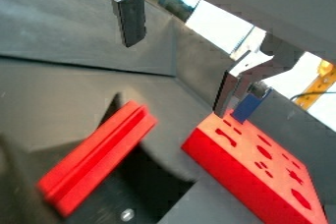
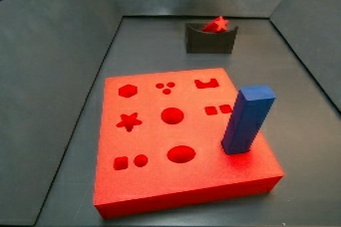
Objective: Pick up the star object. Move up. Place the star object on the fixture. Regrasp the star object. Move to above the board. Insert the star object.
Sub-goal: Regrasp the star object.
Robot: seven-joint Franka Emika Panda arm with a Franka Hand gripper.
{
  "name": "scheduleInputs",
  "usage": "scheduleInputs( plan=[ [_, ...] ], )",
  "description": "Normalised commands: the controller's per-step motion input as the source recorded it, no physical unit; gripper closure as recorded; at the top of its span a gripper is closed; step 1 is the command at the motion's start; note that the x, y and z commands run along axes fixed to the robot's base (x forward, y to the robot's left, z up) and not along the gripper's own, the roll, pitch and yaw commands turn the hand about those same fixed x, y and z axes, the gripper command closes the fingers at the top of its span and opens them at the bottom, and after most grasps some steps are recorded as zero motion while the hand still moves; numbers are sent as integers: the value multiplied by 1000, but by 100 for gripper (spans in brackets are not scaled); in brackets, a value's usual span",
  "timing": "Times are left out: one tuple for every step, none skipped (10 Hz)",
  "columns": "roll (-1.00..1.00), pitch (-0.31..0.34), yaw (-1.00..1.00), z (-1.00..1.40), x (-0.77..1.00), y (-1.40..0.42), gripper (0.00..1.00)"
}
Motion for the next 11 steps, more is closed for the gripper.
scheduleInputs(
  plan=[
    [1000, 48, -1, 901, -131, -944, 0],
    [1000, 44, -1, 619, -88, -720, 0],
    [1000, 42, -1, 388, -63, -536, 0],
    [1000, 40, -1, 151, -48, -343, 0],
    [1000, 36, -2, 19, -21, -92, 0],
    [1000, 36, -1, 45, -23, -18, 0],
    [1000, 33, -1, 32, -24, -37, 0],
    [1000, 28, 0, 16, -24, -39, 0],
    [1000, 21, 1, 11, -24, -25, 0],
    [1000, 16, 2, 11, -22, -20, 0],
    [1000, 10, 3, 11, -16, -21, 0]
  ],
)
